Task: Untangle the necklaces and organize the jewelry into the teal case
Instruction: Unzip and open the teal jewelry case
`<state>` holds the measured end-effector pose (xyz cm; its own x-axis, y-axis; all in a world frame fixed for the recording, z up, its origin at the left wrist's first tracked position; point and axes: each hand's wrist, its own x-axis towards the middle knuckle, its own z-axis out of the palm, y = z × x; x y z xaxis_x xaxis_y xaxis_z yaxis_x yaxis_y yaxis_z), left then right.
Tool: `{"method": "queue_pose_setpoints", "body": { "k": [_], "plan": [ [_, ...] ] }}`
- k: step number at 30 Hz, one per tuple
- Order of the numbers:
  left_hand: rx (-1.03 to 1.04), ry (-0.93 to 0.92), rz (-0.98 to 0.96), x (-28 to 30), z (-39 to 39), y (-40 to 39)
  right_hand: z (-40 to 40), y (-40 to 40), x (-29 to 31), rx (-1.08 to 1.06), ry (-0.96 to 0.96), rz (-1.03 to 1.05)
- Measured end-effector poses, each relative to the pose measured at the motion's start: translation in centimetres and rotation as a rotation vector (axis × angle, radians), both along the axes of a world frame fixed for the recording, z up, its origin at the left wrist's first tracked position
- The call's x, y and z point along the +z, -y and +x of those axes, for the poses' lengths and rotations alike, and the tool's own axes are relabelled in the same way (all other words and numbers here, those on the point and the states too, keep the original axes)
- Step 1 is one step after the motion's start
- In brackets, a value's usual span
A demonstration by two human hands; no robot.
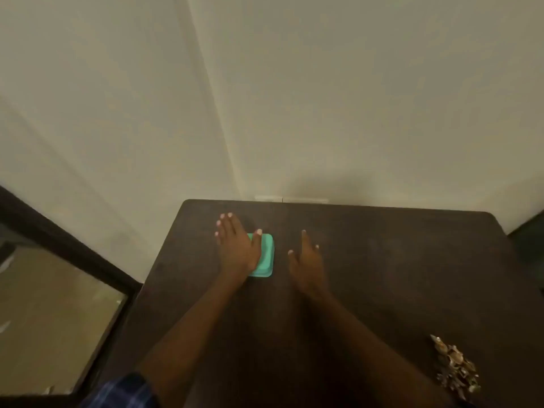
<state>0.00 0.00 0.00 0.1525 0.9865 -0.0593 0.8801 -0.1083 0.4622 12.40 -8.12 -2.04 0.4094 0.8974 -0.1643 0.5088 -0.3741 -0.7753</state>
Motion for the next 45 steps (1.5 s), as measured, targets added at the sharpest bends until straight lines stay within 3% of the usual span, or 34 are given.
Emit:
{"method": "queue_pose_setpoints", "body": {
  "k": [4,8,11,16,20,31,35,38,45],
  "plan": [
    [0.133,0.163,-0.188,-4.4,-0.7,-0.5,-1.7,0.2,-4.5,0.04,-0.077,-0.036],
    [0.169,0.339,-0.032,-5.9,-0.3,-1.0,-3.7,0.9,-6.6,0.109,-0.098,0.013],
    [0.139,0.404,-0.019,-6.0,0.2,-0.7,-5.9,2.8,-6.9,0.044,-0.156,0.068],
    [-0.128,0.36,-0.046,-5.8,1.0,3.1,-8.9,9.1,-6.3,-0.103,-0.207,0.073],
    [-0.396,0.209,-0.015,-6.7,1.3,7.4,-10.7,15.3,-6.6,-0.035,-0.191,0.091],
    [-0.622,0.253,0.066,-8.1,-1.6,18.6,-13.1,26.9,-9.1,0.033,-0.089,0.216],
    [-0.579,0.14,0.202,-7.8,-2.7,20.9,-13.0,29.0,-8.3,0.096,-0.018,0.214],
    [-0.381,0.019,0.369,-8.2,-2.8,22.0,-11.7,29.8,-7.5,0.18,-0.015,0.197],
    [-0.267,0.169,0.3,-8.7,-3.0,22.3,-4.8,27.9,-6.8,-0.136,-0.032,0.383]
  ]
}}
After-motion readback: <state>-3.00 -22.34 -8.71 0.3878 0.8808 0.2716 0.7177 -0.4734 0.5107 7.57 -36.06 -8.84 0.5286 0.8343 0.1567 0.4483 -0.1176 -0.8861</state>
